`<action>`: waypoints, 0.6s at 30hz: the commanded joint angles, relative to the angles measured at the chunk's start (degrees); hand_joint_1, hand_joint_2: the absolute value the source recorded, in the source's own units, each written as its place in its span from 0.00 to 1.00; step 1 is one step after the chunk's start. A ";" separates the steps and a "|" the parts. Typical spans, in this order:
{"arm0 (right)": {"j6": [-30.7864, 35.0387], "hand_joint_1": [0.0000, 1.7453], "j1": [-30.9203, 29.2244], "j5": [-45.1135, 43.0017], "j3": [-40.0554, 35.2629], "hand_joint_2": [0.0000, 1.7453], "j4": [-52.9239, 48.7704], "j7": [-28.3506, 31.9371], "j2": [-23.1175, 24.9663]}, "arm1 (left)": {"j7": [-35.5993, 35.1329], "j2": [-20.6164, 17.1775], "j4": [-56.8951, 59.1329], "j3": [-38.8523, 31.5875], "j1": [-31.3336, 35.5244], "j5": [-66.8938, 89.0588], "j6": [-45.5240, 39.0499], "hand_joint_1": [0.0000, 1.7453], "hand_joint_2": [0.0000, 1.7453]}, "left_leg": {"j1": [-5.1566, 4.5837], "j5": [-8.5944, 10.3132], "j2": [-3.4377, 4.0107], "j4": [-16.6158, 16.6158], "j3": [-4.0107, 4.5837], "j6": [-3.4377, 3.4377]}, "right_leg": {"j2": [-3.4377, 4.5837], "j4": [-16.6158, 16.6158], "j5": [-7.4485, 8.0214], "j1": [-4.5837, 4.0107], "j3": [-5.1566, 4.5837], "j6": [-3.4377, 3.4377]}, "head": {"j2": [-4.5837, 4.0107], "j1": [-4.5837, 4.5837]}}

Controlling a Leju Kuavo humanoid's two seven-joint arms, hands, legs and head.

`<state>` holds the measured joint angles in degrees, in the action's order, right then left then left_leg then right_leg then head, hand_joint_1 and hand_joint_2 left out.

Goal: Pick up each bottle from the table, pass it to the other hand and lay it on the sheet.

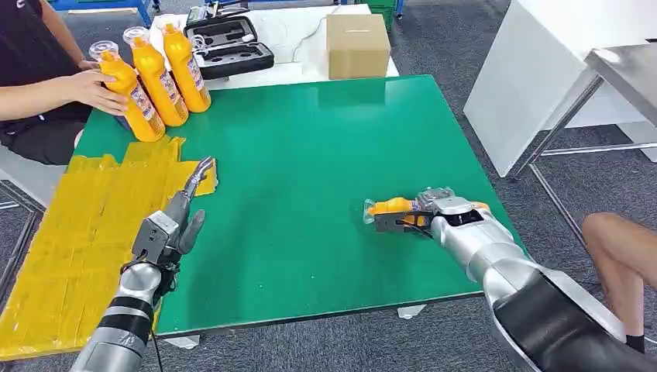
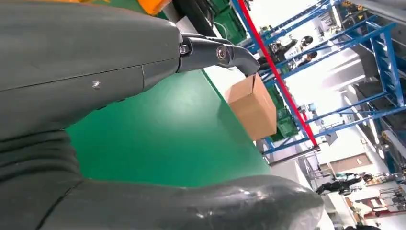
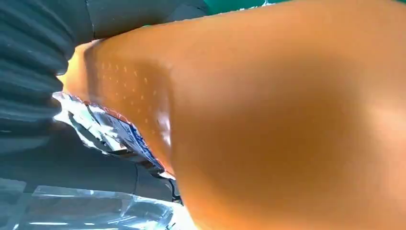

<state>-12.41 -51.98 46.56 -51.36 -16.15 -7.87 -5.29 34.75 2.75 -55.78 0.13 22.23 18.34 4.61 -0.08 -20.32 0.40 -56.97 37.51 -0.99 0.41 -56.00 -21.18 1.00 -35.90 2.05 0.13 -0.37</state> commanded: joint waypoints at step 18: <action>-6.28 1.00 8.24 -3.39 8.71 1.00 6.37 -8.37 16.85 | 1.41 5.15 15.27 10.79 15.55 -2.95 3.77 0.00 0.00 | 0.44 -0.03 0.03 0.08 -0.41 0.53 | 0.07 0.12 0.02 -0.47 0.29 -0.39 | 0.00 0.00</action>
<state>-15.69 -50.28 44.59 -47.62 -14.97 -14.71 9.62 35.74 6.62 -49.44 6.63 31.26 16.83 7.80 0.26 -20.35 0.77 -56.95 37.23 -0.48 0.82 -55.99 -21.08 0.64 -35.86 1.72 0.13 -0.37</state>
